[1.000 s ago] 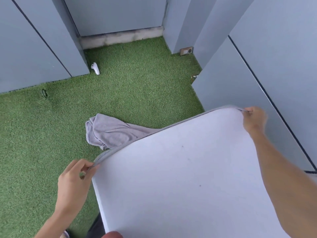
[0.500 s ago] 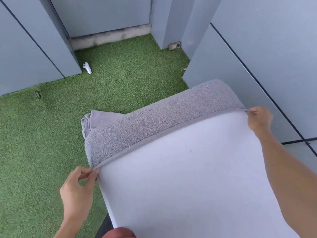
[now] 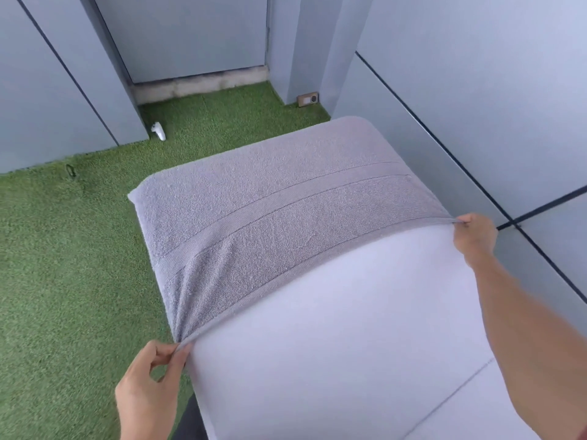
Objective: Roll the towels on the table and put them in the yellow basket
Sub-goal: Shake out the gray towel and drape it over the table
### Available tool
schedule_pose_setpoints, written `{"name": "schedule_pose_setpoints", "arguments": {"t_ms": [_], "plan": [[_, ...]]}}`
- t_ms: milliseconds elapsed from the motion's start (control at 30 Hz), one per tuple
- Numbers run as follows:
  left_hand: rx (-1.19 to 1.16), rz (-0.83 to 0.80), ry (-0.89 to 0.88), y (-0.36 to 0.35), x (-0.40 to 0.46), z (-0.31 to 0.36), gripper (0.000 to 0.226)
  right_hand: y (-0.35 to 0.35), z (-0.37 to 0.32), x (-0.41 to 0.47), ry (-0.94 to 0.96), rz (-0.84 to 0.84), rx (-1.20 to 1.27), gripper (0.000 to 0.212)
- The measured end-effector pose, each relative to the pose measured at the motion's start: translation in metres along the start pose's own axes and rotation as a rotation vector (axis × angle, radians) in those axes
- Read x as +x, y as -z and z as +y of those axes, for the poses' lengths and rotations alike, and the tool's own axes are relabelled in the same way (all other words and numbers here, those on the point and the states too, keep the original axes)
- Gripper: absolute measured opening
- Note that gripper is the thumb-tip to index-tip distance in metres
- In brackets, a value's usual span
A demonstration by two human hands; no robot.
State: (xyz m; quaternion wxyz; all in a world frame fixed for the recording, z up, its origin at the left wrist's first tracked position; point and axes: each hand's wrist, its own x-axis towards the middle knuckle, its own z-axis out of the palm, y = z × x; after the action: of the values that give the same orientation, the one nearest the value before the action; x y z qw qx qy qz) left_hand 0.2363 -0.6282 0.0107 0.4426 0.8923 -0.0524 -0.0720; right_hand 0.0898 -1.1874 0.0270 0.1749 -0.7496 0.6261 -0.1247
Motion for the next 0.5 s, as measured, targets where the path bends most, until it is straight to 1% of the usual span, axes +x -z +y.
{"name": "schedule_pose_setpoints", "arguments": {"t_ms": [100, 167, 267, 400, 500], "plan": [[0.024, 0.011, -0.043, -0.002, -0.038, -0.004, 0.025, 0.013, 0.038, -0.013, -0.014, 0.013, -0.005, 0.030], [0.003, 0.030, -0.087, -0.003, -0.062, -0.007, 0.028, 0.020, 0.062, -0.020, -0.037, 0.008, 0.020, 0.027], [-0.064, 0.060, -0.144, -0.004, -0.101, -0.004, 0.030, 0.030, 0.091, -0.030, -0.007, 0.006, 0.019, 0.026], [-0.072, 0.092, -0.174, -0.005, -0.159, -0.010, 0.033, 0.046, 0.131, -0.046, 0.005, -0.013, 0.043, 0.027], [-0.054, 0.119, -0.143, -0.008, -0.213, -0.017, 0.031, 0.060, 0.166, -0.060, 0.026, -0.019, 0.068, 0.026]]}}
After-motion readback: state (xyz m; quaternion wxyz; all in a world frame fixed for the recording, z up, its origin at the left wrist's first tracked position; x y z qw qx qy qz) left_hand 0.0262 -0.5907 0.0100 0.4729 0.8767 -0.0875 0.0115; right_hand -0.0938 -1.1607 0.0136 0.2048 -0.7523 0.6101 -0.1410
